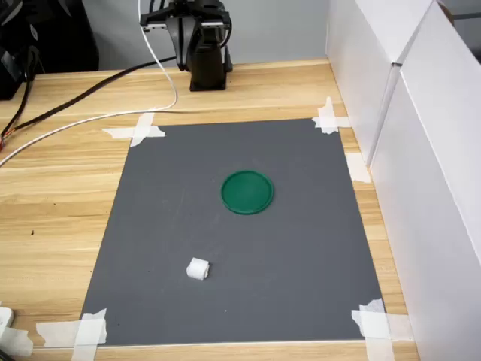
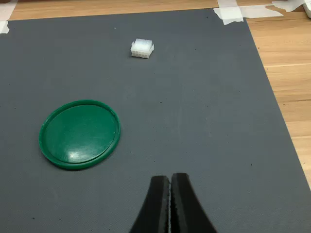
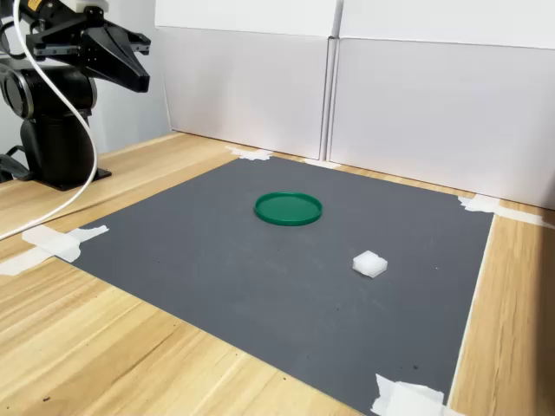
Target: Grasp a white terminal and put it in the green lid.
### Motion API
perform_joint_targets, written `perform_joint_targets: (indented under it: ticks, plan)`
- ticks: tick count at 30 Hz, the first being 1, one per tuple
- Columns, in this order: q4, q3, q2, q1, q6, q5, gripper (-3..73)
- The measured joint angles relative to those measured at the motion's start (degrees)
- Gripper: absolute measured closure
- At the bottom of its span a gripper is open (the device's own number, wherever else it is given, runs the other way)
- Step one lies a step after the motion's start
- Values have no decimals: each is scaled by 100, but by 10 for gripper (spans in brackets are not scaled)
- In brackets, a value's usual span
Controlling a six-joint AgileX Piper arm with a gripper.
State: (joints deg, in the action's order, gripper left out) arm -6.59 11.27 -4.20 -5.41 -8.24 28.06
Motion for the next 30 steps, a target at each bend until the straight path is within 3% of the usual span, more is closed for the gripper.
perform_joint_targets:
  ticks: [21, 30]
  plan:
    - [-2, 0, -41, 0, -6, 0, 711]
    - [-28, 894, -1729, 0, -173, 66, 711]
